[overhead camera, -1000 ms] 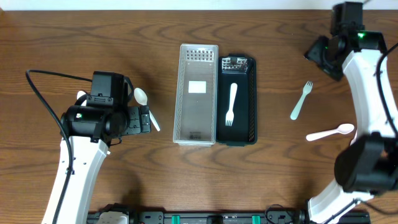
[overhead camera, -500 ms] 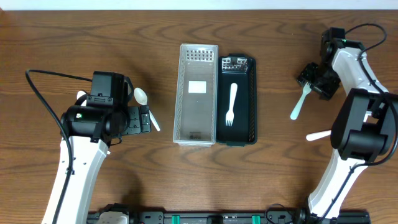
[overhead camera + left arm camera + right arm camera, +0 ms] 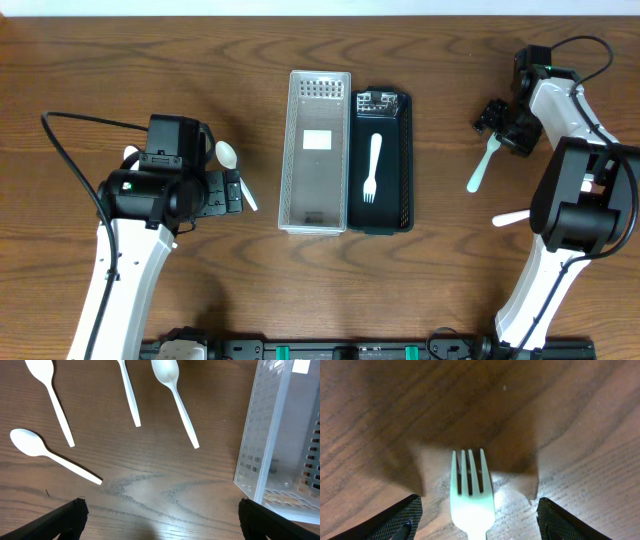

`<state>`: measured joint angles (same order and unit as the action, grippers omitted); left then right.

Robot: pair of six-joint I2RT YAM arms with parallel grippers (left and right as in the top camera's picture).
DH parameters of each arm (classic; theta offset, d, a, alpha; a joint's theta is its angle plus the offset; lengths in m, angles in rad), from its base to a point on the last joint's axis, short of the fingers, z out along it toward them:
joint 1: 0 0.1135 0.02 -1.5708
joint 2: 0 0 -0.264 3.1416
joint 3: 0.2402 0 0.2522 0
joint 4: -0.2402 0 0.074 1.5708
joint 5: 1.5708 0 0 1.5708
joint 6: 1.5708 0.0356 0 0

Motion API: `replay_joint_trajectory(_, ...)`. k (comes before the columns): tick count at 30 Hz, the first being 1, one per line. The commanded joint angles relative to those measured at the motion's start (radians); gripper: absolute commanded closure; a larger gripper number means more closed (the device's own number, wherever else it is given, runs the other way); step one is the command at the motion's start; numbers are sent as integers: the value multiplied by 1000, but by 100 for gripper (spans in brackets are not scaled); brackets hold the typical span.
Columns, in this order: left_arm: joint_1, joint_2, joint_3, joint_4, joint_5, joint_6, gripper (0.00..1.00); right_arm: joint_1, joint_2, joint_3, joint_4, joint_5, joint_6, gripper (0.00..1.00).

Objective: Pack container
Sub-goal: 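Lower the right gripper onto the second white fork and grasp it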

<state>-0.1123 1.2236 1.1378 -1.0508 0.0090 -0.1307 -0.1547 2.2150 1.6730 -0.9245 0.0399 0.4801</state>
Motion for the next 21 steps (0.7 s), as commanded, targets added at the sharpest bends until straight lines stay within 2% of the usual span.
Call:
replay_joint_trajectory(1,-2,5,12,-2,2,-2,2,1,13,0,0,0,-50,23)
replay_joint_trajectory(13,-2,5,12,-1,2,-2,2,0,13,-3,-10,-3,-99,23)
replay_joint_trajectory(21,-2,5,12,-1,2,-2,2,0,13,-68,30,-3,-100,21)
